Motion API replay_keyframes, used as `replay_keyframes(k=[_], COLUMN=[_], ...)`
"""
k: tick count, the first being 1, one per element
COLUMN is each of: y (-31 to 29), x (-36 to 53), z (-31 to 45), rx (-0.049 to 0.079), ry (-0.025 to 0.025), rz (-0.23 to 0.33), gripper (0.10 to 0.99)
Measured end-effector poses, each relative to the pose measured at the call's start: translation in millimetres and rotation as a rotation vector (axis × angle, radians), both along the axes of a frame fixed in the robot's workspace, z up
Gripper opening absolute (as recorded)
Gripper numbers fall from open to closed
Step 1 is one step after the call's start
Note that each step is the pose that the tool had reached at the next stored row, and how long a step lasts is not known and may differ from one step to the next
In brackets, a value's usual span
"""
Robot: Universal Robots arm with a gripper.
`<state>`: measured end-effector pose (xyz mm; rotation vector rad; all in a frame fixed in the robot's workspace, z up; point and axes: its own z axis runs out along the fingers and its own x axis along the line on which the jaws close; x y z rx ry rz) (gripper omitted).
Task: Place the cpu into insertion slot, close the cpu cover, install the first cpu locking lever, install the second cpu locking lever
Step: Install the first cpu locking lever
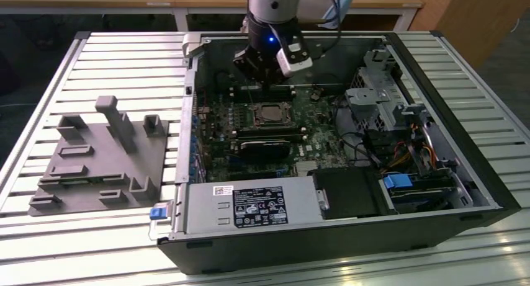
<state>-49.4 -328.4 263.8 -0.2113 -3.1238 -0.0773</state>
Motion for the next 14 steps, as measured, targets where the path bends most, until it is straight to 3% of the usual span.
replay_keyframes(k=[3,4,7,10,14], y=[-0.1,-0.1,-0.1,0.0,0.9], x=[0.0,-0.1,-3.9,-11.0,-18.3], z=[-0.4,-0.4,-0.5,-0.6,-0.8], rx=[0.002,0.002,0.002,0.002,0.002], ry=[0.0000,-0.0035,-0.0311,-0.0443,-0.0460], rz=[0.048,0.053,0.054,0.054,0.056], gripper=[0.106,0.106,0.106,0.106,0.106])
